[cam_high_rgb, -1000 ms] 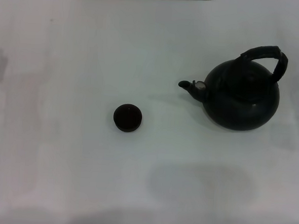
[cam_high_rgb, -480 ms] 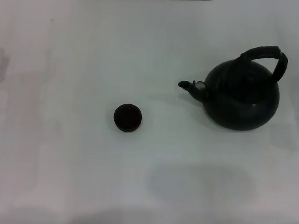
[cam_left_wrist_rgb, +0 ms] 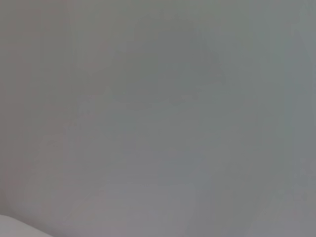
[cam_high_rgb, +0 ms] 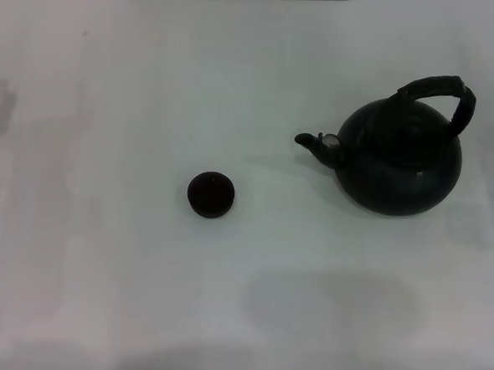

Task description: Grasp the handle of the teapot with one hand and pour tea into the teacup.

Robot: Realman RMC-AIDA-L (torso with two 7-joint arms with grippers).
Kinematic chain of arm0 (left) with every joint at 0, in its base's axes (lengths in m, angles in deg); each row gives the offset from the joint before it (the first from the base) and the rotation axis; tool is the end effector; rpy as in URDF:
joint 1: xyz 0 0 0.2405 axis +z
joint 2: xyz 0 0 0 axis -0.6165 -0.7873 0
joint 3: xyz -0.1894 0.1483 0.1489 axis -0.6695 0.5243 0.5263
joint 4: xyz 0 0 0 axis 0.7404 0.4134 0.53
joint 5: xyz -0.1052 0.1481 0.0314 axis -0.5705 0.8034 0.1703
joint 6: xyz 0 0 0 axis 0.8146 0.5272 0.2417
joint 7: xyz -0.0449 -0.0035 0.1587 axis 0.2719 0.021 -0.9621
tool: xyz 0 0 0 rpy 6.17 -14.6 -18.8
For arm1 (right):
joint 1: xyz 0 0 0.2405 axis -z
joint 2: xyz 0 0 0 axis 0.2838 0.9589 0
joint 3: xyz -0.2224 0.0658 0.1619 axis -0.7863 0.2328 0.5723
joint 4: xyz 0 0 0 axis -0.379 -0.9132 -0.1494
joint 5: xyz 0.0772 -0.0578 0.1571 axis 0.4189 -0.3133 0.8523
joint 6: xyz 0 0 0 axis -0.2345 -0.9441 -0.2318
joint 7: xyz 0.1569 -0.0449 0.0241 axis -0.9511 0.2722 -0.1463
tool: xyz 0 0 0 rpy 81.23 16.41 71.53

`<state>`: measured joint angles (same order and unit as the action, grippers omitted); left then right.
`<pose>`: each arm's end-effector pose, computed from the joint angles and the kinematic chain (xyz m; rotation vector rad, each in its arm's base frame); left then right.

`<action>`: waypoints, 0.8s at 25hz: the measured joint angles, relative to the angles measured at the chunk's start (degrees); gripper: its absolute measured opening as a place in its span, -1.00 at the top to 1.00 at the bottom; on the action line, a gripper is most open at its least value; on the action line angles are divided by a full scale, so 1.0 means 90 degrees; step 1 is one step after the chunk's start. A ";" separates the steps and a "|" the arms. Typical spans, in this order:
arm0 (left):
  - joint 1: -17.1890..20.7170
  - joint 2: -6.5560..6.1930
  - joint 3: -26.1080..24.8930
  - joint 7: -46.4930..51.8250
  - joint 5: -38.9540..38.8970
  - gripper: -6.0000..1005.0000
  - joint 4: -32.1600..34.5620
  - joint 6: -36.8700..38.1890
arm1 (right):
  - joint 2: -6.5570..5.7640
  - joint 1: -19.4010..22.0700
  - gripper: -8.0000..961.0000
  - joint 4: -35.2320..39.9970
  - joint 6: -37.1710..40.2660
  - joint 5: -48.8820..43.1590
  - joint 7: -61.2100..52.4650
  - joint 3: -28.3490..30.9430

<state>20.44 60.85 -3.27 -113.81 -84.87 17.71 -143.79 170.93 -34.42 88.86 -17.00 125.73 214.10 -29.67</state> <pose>-0.3802 0.3020 0.0131 -1.2517 -0.8798 -0.9019 0.4031 0.3028 0.0386 -1.4960 0.6993 0.6537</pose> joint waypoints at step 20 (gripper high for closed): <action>0.0013 0.0000 0.0000 0.0000 -0.0006 -0.77 -0.0018 0.0000 | 0.0000 0.0000 -0.54 0.0002 -0.0011 0.0000 0.0000 0.0000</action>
<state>20.55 60.85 -3.27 -113.81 -84.93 17.55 -143.78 170.93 -34.42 88.88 -17.09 125.73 214.10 -29.67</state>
